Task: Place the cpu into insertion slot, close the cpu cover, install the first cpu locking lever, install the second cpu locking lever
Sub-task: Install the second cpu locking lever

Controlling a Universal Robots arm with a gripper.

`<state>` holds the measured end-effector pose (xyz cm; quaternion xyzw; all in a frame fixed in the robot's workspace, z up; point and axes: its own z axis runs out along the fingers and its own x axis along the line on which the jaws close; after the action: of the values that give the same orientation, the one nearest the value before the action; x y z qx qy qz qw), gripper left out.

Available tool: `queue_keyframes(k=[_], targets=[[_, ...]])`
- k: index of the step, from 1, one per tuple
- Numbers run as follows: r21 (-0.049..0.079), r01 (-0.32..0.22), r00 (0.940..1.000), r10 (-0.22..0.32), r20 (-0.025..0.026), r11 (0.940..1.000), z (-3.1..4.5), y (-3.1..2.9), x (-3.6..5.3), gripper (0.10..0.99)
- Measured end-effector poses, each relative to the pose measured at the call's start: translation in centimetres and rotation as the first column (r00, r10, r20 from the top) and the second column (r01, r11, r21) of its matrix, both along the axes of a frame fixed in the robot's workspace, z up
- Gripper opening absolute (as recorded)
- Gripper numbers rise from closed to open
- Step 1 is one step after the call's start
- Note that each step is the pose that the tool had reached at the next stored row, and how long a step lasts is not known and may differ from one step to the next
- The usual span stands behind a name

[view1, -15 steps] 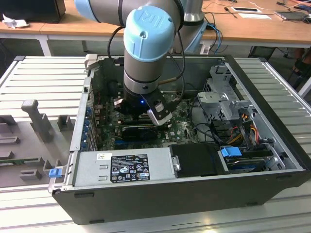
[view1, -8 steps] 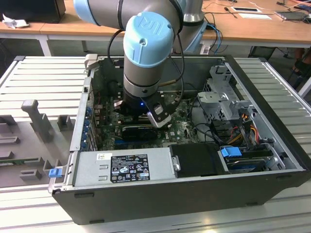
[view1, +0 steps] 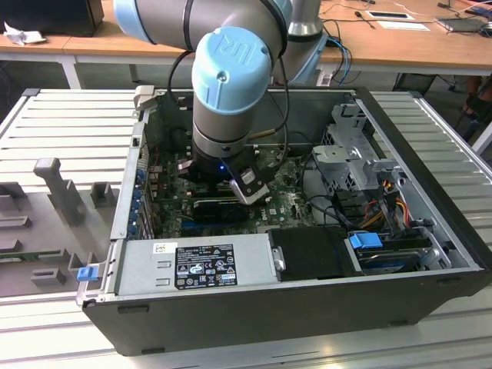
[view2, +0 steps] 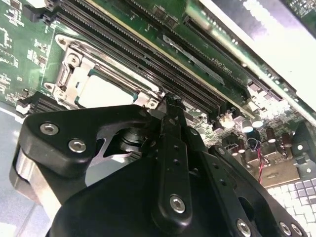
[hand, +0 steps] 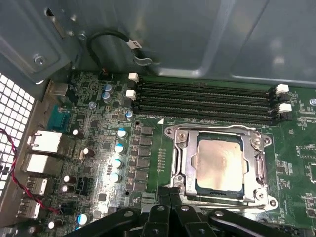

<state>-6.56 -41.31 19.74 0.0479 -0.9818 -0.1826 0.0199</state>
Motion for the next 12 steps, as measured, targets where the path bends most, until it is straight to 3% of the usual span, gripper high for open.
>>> queue_keyframes(k=[6,12], targets=[[0.015,0.0,1.0,0.0,0.0,0.9999,-0.61,0.0,-0.04,0.106],[0.029,-0.001,1.0,0.001,0.0,0.9996,-0.71,0.0,-0.39,0.106]])
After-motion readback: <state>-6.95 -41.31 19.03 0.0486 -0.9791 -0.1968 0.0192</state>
